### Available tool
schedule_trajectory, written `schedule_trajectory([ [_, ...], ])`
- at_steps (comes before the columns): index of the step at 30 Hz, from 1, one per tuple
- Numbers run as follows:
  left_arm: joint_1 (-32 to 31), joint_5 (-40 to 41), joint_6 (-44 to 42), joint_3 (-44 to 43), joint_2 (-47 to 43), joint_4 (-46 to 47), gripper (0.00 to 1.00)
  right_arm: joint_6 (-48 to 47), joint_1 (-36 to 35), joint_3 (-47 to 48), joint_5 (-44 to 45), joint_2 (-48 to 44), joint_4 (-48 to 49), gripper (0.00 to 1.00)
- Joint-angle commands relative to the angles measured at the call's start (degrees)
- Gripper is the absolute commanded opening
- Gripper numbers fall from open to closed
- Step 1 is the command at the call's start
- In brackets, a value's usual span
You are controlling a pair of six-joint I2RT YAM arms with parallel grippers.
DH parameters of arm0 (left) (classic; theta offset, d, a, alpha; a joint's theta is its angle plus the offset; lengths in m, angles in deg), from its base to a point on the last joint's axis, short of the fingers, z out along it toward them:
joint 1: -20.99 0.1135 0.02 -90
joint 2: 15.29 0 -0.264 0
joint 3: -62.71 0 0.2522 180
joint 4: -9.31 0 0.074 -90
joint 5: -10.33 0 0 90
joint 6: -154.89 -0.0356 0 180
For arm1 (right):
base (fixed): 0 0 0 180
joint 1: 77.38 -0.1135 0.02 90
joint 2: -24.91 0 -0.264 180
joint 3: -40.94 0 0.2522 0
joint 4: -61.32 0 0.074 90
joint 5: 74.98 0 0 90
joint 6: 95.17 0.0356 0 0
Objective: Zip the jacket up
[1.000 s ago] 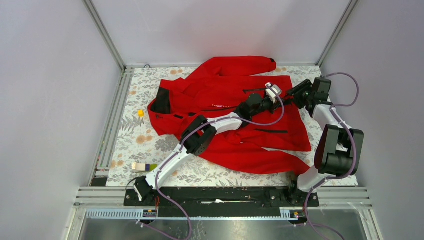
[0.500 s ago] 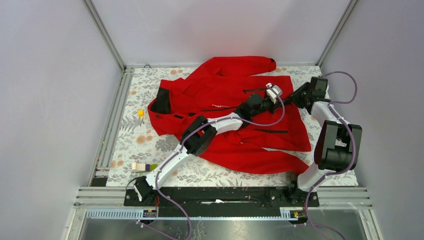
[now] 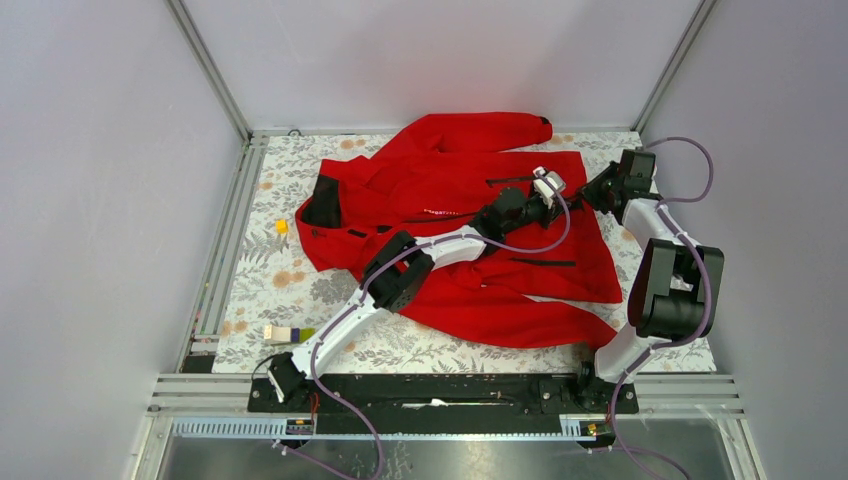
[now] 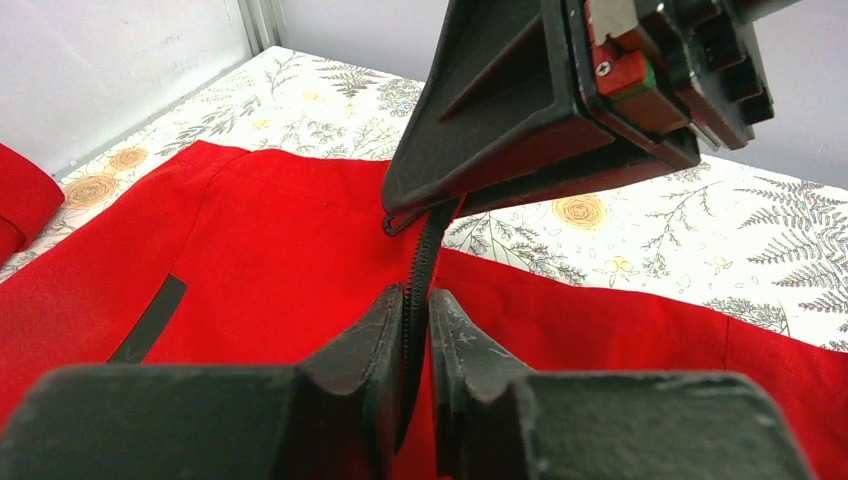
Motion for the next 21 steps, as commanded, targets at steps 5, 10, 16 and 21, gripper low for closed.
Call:
schedule_trajectory([
  [5,-0.38,0.63,0.75,-1.51,-1.51,-0.54,0.26,0.06,1.06,3.34,-6.17,0.51,3.27,0.0],
  [10,-0.38,3.36,-0.72,-1.84,-1.55,-2.52,0.35,1.32,1.49,3.33,-8.51,0.21,3.73,0.0],
  [16,-0.26,4.81,-4.22,-2.41,-1.9,-5.55,0.16,1.62,1.88,3.57,-9.58,0.07,3.76,0.0],
  [21,-0.19,5.73,-5.8,-1.56,-2.61,-6.0,0.0,-2.28,2.62,3.54,-8.1,1.15,4.12,0.02],
])
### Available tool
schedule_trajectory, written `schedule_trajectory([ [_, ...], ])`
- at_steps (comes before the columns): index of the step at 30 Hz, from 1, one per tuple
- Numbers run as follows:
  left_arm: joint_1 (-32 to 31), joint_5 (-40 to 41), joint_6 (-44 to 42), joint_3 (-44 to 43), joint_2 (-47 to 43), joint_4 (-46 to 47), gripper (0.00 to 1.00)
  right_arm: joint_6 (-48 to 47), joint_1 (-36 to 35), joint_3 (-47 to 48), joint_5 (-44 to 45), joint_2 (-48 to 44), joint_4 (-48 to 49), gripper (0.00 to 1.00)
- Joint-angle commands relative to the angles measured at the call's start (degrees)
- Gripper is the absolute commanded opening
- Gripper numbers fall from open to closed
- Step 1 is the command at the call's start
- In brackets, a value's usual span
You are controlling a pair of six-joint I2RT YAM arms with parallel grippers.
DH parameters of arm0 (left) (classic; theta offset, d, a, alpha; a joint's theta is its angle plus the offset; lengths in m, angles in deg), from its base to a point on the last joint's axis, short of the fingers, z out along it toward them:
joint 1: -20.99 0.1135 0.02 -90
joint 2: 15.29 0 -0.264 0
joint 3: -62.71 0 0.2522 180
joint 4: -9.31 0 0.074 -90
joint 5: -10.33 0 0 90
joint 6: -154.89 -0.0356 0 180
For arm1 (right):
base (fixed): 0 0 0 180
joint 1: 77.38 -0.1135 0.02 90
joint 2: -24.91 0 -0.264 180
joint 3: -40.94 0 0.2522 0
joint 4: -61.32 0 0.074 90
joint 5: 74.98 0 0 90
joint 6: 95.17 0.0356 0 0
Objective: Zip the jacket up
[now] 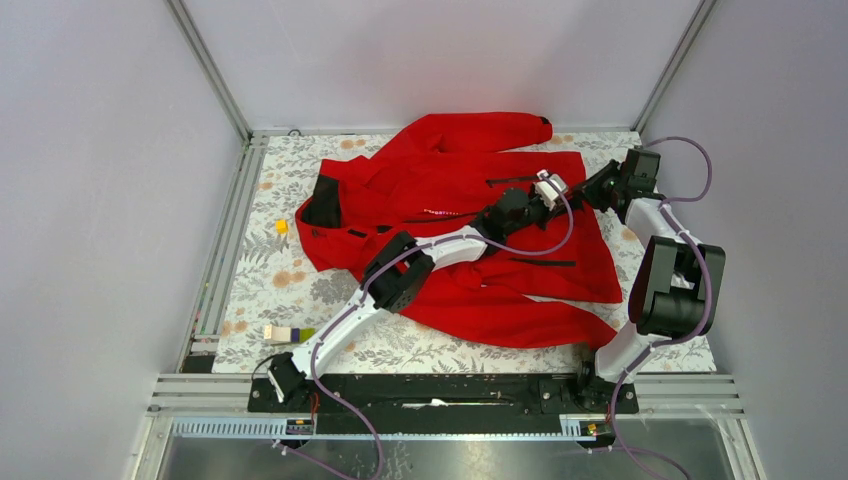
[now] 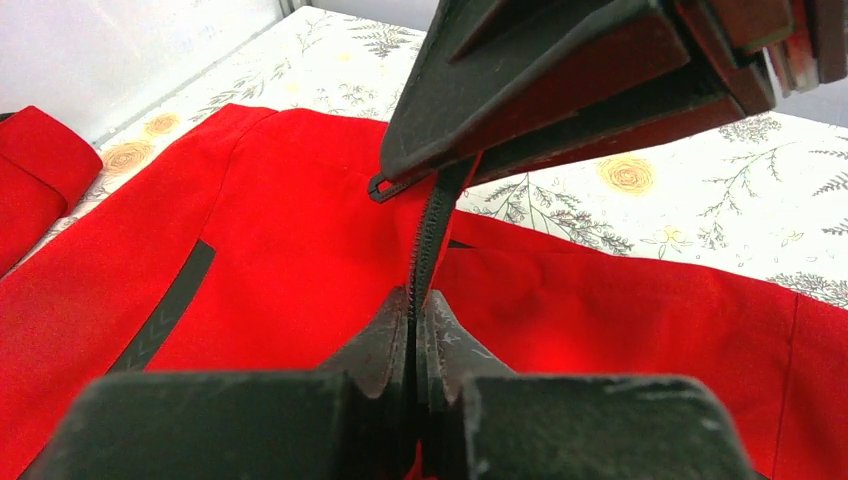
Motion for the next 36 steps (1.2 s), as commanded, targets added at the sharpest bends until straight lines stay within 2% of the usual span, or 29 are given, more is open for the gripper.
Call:
schedule_trajectory([
  [1,-0.12,1.57,-2.16,-1.19,-2.55,-1.12,0.0,-4.58,1.26,3.4,0.08,1.12,2.84,0.11],
  [3,-0.03,1.21,-1.68,-1.41,-2.4,-0.63,0.0,-7.37,1.93,4.65,-0.81,2.92,1.92,0.33],
  [8,0.07,0.28,0.1,-1.49,-2.3,-0.51,0.0,-8.93,4.9,2.05,-6.61,1.83,5.52,0.59],
  [12,0.17,-0.48,0.49,-1.45,-2.47,-0.86,0.0,-7.31,6.97,-2.18,-12.45,-1.13,11.85,0.67],
  [14,0.18,-0.46,0.58,-1.6,-2.47,-0.86,0.0,-6.09,6.84,-2.56,-13.25,-1.25,11.53,0.71],
  [15,0.18,-0.33,0.52,-1.67,-2.39,-0.93,0.0,-4.31,6.63,-3.15,-12.28,-1.37,11.28,0.74],
  [17,0.19,-0.1,0.42,-2.0,-2.19,-1.16,0.0,-0.99,5.74,-4.41,-7.18,-2.69,9.93,0.86],
  [18,0.16,-0.08,0.42,-2.12,-2.16,-1.27,0.0,-0.28,4.85,-4.68,-4.6,-3.41,8.74,0.89],
  [21,0.12,-0.05,0.61,-2.48,-2.01,-1.48,0.0,0.36,2.12,-4.42,0.86,-4.75,6.52,0.88],
  [25,0.13,0.1,0.6,-2.59,-1.95,-1.48,0.0,0.33,-0.82,-3.09,7.71,-4.87,2.61,0.74],
  [33,0.13,0.03,0.18,-3.16,-1.77,-1.74,0.0,1.09,-3.08,-2.02,10.03,-2.51,1.39,0.61],
  [36,0.12,-0.41,0.28,-3.44,-1.77,-2.22,0.0,1.79,-3.11,-1.73,10.29,-0.65,2.94,0.47],
])
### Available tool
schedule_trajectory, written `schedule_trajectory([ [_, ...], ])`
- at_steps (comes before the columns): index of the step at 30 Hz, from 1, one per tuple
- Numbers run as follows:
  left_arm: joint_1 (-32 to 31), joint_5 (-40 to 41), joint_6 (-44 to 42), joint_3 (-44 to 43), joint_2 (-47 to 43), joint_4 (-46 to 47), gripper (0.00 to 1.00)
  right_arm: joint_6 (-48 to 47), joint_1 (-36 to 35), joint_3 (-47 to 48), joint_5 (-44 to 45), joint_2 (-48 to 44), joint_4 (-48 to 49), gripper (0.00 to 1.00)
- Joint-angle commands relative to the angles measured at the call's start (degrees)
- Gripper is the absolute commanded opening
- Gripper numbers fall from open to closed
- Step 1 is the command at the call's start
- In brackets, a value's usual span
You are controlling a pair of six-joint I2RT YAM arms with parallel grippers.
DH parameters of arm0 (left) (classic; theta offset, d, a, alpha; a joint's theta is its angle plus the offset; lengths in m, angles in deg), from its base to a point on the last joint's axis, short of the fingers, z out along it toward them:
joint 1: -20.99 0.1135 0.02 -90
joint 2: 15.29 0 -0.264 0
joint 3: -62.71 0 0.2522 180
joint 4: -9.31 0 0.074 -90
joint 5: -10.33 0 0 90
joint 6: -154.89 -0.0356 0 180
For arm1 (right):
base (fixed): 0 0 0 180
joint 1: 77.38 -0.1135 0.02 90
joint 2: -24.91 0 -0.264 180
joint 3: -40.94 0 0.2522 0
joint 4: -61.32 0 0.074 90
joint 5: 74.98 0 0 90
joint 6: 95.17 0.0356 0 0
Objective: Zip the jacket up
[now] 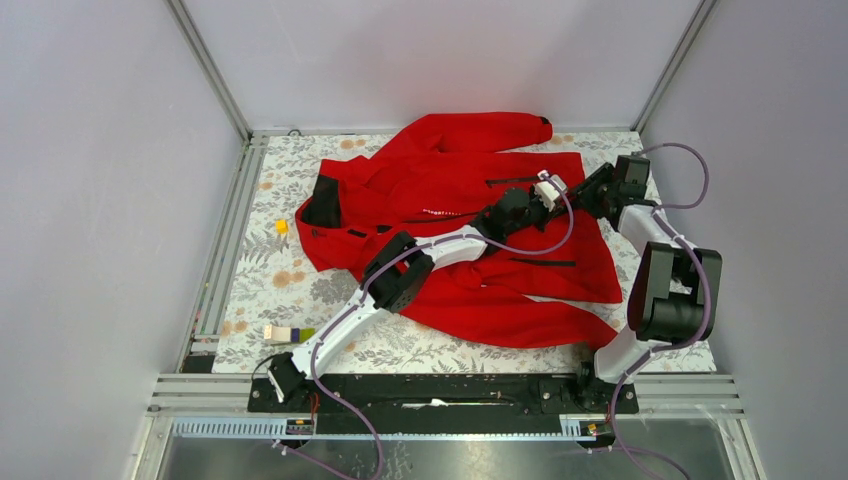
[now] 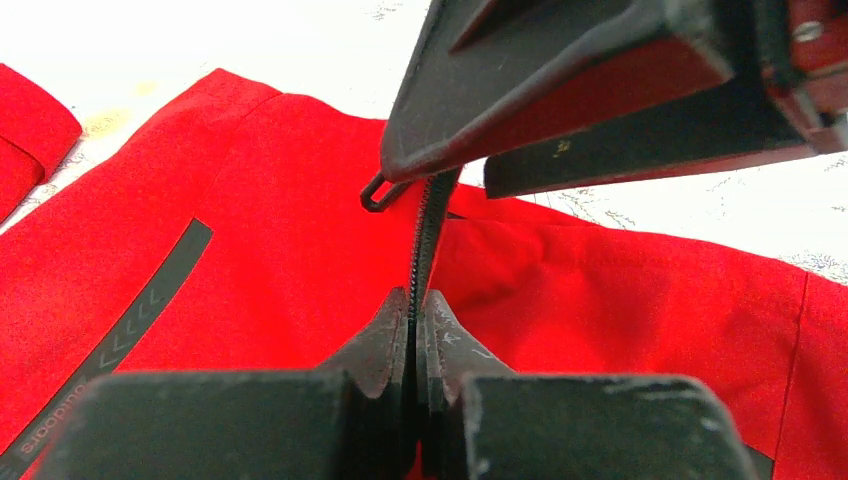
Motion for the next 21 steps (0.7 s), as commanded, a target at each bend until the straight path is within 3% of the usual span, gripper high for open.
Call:
schedule_trajectory([
  [1,0.18,-0.9,-0.01,-3.26,-1.79,0.97,0.0,1.15,-0.42,3.11,2.82,2.78,1.22,0.42],
  [4,0.14,-1.05,0.0,-3.08,-2.52,-0.54,0.0,-2.12,-0.42,5.5,0.41,5.49,2.32,0.07],
  [5,0.2,-1.09,0.0,-2.72,-3.08,-0.99,0.0,-3.92,-0.42,6.68,-1.08,6.3,2.42,0.0],
  [6,0.24,-1.23,0.02,-1.95,-3.8,-1.32,0.01,-5.7,-0.34,8.12,-2.72,7.25,2.07,0.0],
  [7,0.25,-1.57,0.24,-0.54,-4.91,-1.76,0.1,-7.62,-0.33,9.33,-4.83,7.98,2.35,0.0],
  [9,1.09,-4.03,1.24,2.9,-8.02,-2.22,0.44,-10.9,-0.33,9.3,-10.79,8.53,6.83,0.0],
  [12,3.41,-9.21,6.98,8.89,-13.94,-2.2,0.64,-16.04,-0.33,9.22,-18.44,9.08,10.98,0.0],
  [16,9.31,-18.53,19.19,11.21,-19.15,-3.86,0.69,-20.94,-0.33,9.88,-30.9,11.52,12.88,0.0],
  [21,16.61,-29.3,35.9,5.33,-15.9,-6.01,0.76,-21.64,-0.25,10.94,-42.56,14.36,14.35,0.0],
])
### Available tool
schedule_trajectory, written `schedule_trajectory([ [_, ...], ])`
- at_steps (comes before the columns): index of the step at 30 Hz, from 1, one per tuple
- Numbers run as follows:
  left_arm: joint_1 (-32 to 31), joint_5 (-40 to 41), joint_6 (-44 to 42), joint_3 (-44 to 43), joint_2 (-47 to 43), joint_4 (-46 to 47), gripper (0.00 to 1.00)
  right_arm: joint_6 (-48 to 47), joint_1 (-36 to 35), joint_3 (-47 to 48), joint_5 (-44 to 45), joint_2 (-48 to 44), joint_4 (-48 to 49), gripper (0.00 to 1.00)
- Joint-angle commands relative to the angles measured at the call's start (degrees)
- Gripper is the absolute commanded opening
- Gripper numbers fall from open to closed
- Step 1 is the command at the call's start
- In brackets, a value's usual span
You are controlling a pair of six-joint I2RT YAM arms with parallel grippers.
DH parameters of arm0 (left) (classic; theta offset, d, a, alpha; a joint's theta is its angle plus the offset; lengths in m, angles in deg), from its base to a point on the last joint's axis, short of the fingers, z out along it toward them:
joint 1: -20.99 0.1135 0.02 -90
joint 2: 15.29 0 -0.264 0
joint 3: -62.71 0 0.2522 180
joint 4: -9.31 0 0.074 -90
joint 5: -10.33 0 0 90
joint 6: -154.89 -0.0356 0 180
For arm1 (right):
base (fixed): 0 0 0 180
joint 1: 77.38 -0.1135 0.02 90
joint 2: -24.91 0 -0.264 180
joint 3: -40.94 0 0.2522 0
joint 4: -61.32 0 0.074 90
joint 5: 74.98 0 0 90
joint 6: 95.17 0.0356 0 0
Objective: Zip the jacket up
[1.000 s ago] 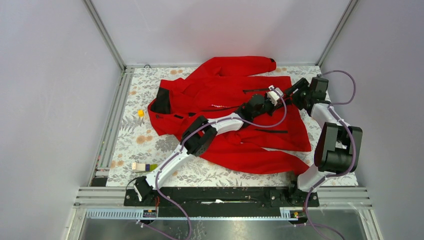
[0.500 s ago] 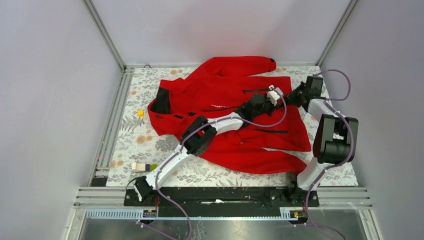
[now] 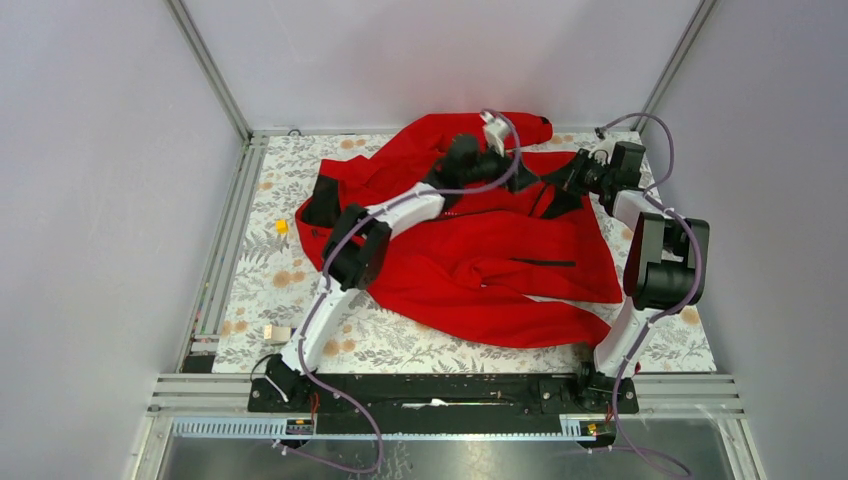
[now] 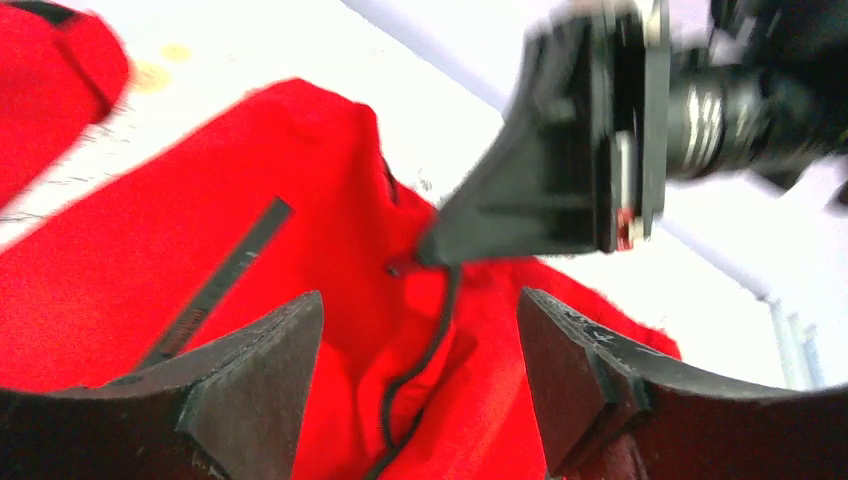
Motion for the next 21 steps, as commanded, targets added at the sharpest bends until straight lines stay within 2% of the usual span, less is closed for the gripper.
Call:
schedule_trajectory([
  [1,6.89,-12.86,15.65,-7.58,0.21,-1.2,0.76,-3.93,-0.2,2.81,-15.04,2.45,3.29,0.0],
  [3,8.28,-17.07,17.28,-12.79,3.37,-2.11,0.76,-4.06,0.05,2.93,-17.02,3.0,3.46,0.0],
  [5,9.98,-22.04,21.38,-16.58,7.13,0.88,0.76,-3.29,0.31,2.87,-19.84,3.25,4.84,0.0],
  [9,12.26,-26.59,30.33,-23.34,14.18,7.61,0.75,3.26,1.32,0.88,-25.2,3.72,14.02,0.0],
  [12,11.16,-30.33,31.45,-22.76,15.76,13.42,0.74,10.56,1.58,-0.1,-29.05,4.78,23.19,0.0],
  [16,9.07,-33.13,31.28,-18.06,14.84,19.76,0.76,16.07,1.58,-0.08,-30.29,6.62,29.4,0.0],
  [19,7.49,-32.08,31.46,-18.42,15.76,21.4,0.79,24.55,1.51,-1.23,-31.77,7.97,39.78,0.0],
  [21,6.57,-31.44,32.36,-20.47,17.27,21.86,0.79,27.49,1.49,-1.33,-32.07,8.79,43.28,0.0],
])
